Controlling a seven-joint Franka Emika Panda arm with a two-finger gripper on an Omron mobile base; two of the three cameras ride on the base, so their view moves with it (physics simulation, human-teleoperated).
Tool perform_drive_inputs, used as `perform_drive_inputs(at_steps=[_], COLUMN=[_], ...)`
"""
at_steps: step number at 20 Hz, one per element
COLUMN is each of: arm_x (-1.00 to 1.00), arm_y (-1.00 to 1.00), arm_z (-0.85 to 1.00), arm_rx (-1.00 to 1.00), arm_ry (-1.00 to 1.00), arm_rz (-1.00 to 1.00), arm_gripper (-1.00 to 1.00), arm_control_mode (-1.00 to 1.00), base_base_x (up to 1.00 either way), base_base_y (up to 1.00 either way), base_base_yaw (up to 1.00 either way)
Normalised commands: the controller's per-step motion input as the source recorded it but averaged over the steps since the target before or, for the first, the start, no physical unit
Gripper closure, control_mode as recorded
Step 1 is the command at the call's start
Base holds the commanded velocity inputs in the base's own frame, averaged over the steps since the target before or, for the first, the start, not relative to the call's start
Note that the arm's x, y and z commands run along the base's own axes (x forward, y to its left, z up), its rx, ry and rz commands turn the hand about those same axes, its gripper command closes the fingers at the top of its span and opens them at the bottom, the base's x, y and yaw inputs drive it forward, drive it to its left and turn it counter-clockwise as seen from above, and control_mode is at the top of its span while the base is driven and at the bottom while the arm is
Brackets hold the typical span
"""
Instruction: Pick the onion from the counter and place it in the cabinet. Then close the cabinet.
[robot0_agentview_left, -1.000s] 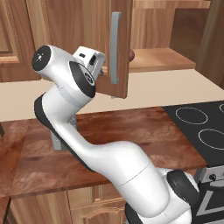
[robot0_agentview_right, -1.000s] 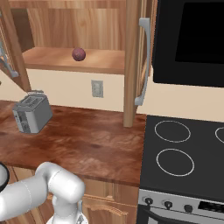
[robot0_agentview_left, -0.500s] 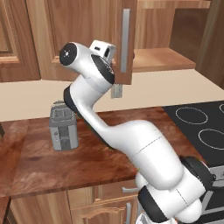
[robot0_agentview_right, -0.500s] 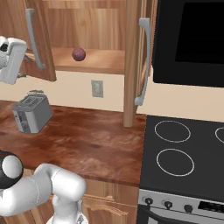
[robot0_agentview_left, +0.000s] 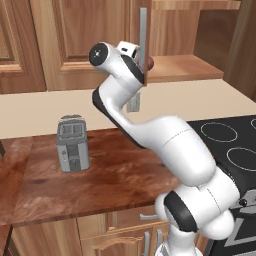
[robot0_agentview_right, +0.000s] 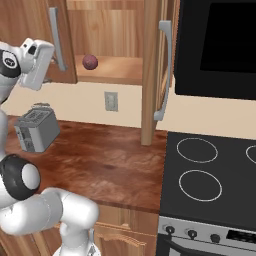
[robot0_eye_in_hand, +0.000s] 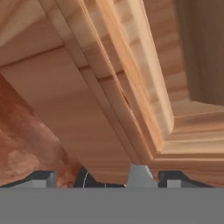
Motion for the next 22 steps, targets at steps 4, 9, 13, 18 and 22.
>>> perform_drive_inputs(at_steps=[4,9,13,18,22], arm_x=[0.11,0.04,0.94,0.87,0.16], arm_y=[-0.6,-0.23,-0.33,-0.2,0.03], arm_z=[-0.19,-0.34,-0.27,-0.39,-0.52], arm_rx=[0.06,0.07,0.06,0.06,0.06], arm_ry=[0.0,-0.03,0.0,0.0,-0.05], arm_rz=[0.04,0.07,0.1,0.14,0.19], arm_gripper=[-1.0,-1.0,-1.0,-1.0,-1.0], arm_control_mode=[-1.0,-1.0,-1.0,-1.0,-1.0], base_base_x=[0.0,0.0,0.0,0.0,0.0], base_base_y=[0.0,0.0,0.0,0.0,0.0], base_base_yaw=[0.0,0.0,0.0,0.0,0.0])
